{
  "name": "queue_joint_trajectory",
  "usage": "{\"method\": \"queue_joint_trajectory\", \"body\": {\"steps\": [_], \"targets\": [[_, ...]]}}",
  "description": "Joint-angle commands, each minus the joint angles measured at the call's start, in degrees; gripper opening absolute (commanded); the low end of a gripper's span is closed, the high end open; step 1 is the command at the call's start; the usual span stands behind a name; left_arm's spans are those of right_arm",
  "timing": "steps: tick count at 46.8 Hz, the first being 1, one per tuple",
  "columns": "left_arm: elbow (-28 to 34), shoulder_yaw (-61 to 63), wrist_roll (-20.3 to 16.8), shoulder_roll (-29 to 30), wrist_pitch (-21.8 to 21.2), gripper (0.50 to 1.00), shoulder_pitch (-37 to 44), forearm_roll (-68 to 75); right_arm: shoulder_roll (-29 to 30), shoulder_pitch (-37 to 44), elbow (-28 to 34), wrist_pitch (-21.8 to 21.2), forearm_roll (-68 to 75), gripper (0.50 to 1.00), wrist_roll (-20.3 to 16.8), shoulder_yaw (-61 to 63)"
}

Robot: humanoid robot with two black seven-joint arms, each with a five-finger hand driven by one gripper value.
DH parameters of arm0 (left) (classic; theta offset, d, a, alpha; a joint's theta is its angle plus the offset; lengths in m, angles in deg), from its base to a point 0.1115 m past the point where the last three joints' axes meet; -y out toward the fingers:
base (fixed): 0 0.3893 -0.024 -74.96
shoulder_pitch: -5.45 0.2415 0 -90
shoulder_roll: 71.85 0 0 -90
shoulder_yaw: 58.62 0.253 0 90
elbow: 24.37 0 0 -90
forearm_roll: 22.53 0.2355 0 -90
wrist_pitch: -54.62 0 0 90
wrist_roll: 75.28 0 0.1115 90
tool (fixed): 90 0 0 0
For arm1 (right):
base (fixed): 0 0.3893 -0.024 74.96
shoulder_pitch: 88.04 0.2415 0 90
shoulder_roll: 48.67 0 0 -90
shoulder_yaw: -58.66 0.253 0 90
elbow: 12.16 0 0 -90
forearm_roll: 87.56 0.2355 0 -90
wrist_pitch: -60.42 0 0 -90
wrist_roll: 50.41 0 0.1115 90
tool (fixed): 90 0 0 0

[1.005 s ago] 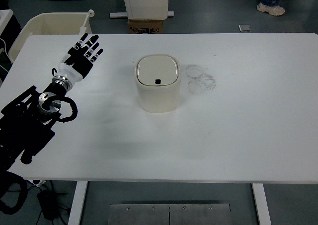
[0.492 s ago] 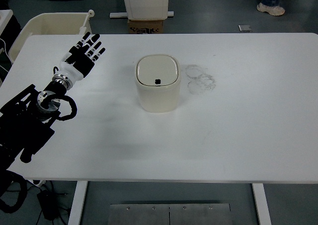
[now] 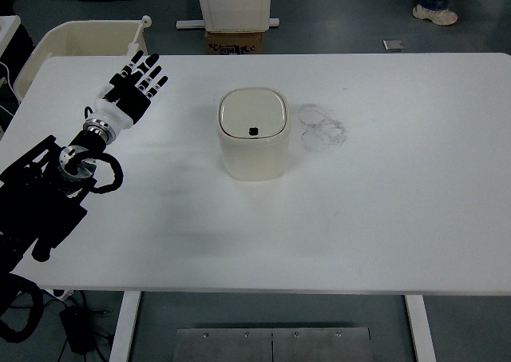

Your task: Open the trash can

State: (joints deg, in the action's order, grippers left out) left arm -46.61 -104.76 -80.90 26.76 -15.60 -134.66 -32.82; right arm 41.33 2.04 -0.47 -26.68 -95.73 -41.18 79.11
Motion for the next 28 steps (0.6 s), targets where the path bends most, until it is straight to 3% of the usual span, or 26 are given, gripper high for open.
{"method": "queue_joint_trajectory", "body": {"steps": [1, 28], "targets": [[0.0, 0.0, 0.0, 0.0, 0.0, 1.0, 0.0, -0.1, 0.0, 0.0, 0.0, 0.0, 0.0, 0.993, 0.0, -0.1], [-2.8, 2.7, 0.3, 5.6, -0.5, 1.0, -1.6, 2.5, 0.0, 0.0, 0.0, 0.0, 0.0, 0.993, 0.0, -0.1]]}}
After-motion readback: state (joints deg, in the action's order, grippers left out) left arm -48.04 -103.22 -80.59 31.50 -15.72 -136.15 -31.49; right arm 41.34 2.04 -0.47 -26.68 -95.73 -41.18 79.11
